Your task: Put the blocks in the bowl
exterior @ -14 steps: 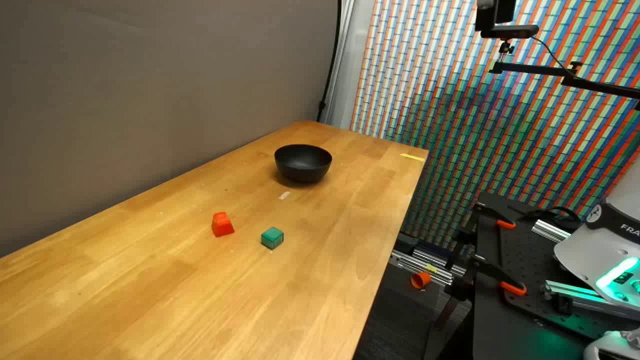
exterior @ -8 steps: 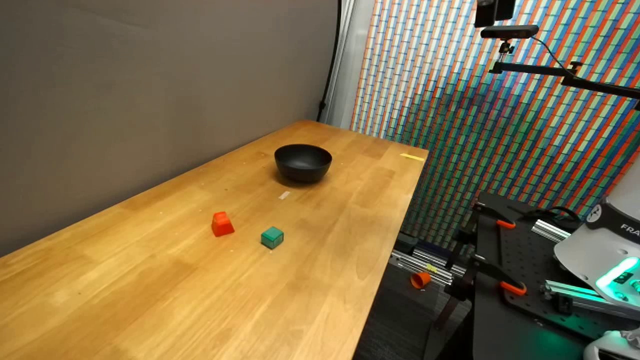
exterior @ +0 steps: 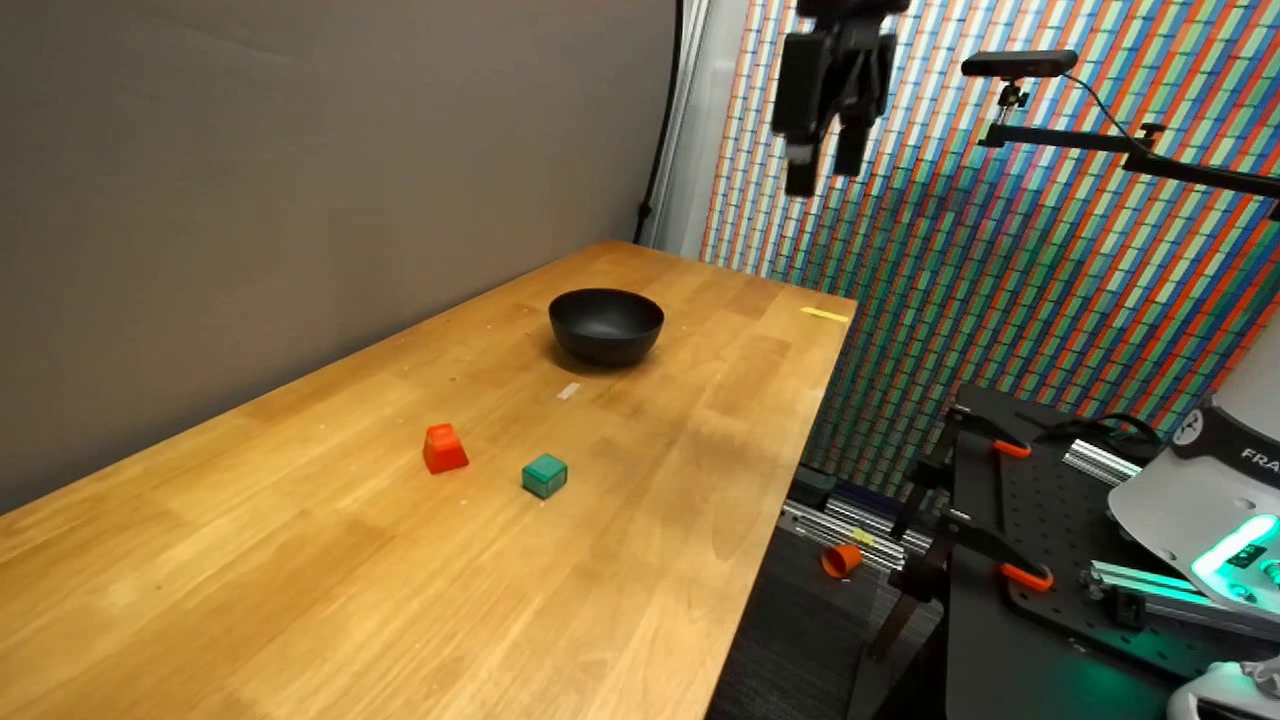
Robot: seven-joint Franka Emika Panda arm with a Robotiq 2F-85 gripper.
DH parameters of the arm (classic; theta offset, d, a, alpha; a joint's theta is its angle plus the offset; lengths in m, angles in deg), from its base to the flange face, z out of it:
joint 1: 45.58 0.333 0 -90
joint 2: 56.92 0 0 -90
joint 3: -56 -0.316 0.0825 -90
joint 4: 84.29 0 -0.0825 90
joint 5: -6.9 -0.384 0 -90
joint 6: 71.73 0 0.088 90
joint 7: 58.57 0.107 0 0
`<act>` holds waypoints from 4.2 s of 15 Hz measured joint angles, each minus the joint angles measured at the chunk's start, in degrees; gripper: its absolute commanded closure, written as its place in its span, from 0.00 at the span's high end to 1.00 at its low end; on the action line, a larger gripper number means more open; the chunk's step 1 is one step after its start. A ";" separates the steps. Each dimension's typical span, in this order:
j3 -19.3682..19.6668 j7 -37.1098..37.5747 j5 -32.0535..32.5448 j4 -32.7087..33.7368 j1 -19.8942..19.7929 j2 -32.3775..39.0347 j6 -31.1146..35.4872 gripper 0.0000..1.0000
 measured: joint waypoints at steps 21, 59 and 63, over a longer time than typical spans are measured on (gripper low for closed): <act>8.24 -9.39 8.88 31.74 14.52 50.99 16.10 1.00; 22.65 -5.37 19.02 53.96 13.18 60.71 -2.20 1.00; 16.92 -6.98 15.63 57.60 14.05 64.87 -2.20 1.00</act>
